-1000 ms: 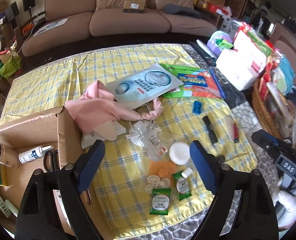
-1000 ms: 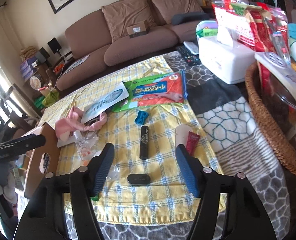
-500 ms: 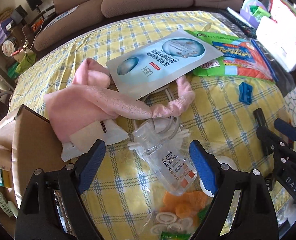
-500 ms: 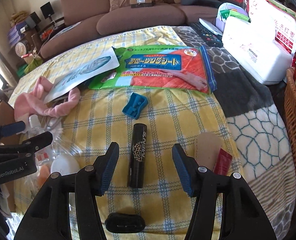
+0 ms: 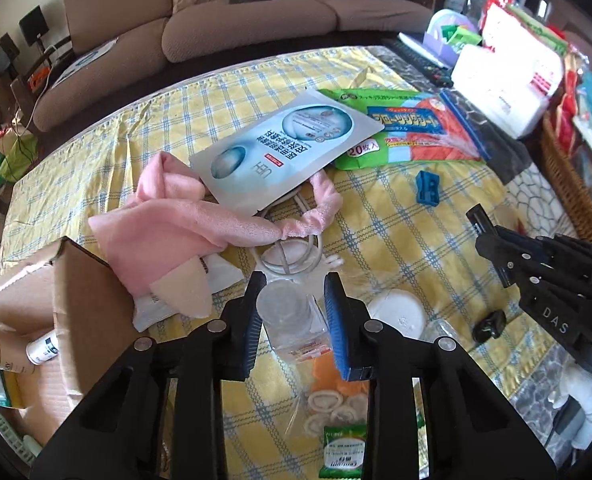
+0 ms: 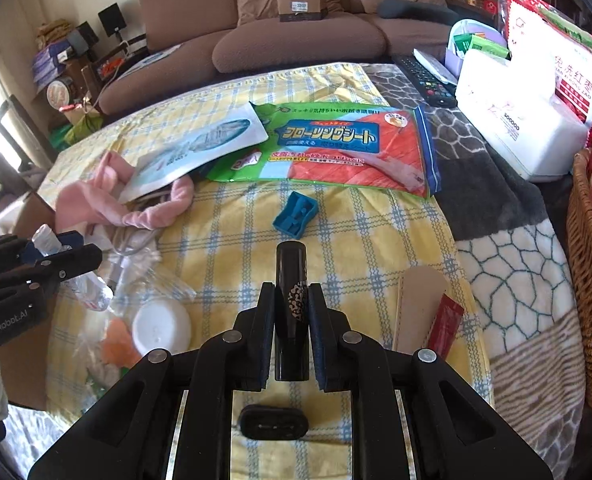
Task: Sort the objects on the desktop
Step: 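Grasp the small clear bottle with the left tool while the right tool grasps the black tube, then carry both items into the cardboard box and open both tools to release them, then move the right tool back over the table toward the green Centrum packet, then grasp the green Centrum packet with the right tool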
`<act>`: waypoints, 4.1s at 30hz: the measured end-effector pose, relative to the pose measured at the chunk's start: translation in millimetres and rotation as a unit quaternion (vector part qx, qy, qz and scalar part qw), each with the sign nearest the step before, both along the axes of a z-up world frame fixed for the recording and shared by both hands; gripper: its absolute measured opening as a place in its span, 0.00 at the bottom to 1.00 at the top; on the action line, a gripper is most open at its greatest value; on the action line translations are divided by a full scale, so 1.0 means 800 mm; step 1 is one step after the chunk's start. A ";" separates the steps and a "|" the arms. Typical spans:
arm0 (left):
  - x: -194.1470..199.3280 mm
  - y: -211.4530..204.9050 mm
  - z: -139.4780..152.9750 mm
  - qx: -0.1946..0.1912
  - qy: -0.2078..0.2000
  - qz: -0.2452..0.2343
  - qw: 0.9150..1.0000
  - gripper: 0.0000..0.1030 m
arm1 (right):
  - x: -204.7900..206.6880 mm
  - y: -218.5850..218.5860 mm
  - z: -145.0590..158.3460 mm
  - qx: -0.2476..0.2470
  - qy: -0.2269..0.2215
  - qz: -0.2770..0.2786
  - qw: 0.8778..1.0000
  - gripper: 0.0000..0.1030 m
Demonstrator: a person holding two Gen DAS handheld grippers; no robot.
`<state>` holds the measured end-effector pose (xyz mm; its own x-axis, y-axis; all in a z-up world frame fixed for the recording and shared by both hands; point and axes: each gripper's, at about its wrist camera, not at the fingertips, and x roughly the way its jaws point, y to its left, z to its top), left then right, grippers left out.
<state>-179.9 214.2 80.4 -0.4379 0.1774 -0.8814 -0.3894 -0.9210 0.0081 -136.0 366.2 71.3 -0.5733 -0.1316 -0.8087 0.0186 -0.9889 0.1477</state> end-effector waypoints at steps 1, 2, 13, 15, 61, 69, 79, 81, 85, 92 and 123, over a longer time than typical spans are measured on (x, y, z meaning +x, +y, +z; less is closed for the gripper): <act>0.004 -0.007 0.008 0.004 0.002 -0.002 1.000 0.26 | 0.005 -0.001 0.009 -0.006 0.004 0.000 1.000 0.15; 0.007 -0.014 0.017 0.007 0.006 -0.004 1.000 0.25 | 0.011 -0.003 0.019 -0.009 0.009 0.000 1.000 0.15; 0.064 -0.150 0.128 0.061 0.033 -0.002 0.998 0.25 | 0.074 -0.106 0.142 -0.030 0.057 0.070 0.995 0.15; 0.072 -0.192 0.137 0.067 0.031 0.010 0.997 0.25 | 0.081 -0.144 0.159 -0.036 0.061 0.094 0.993 0.15; 0.122 -0.313 0.125 0.088 0.027 0.003 0.996 0.87 | 0.083 -0.300 0.155 0.000 0.010 0.119 0.993 0.46; 0.156 -0.187 0.100 0.116 -0.005 -0.051 0.992 1.00 | 0.126 -0.177 0.139 -0.004 0.000 0.046 0.999 0.59; 0.169 -0.080 0.060 0.074 -0.004 -0.077 0.994 0.88 | 0.135 -0.079 0.073 -0.050 -0.039 -0.002 0.998 0.63; 0.167 -0.064 0.045 0.048 0.000 -0.082 0.995 0.82 | 0.130 -0.073 0.061 -0.077 -0.041 0.001 0.996 0.63; 0.163 -0.043 0.007 0.008 0.004 -0.067 0.998 0.82 | 0.112 -0.072 0.033 -0.107 -0.054 0.008 0.993 0.55; 0.160 -0.012 -0.030 -0.077 0.050 -0.074 0.993 0.83 | 0.073 -0.099 -0.011 -0.074 -0.086 0.045 0.993 0.53; 0.124 -0.034 -0.038 0.086 -0.048 -0.029 0.995 0.22 | 0.090 -0.070 0.037 -0.066 -0.044 0.059 0.995 0.23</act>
<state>-80.7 186.8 49.8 -0.3389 0.3522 -0.8724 -0.4327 -0.8817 -0.1879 -64.2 310.1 101.0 -0.4751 -0.3029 -0.8262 0.1150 -0.9522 0.2829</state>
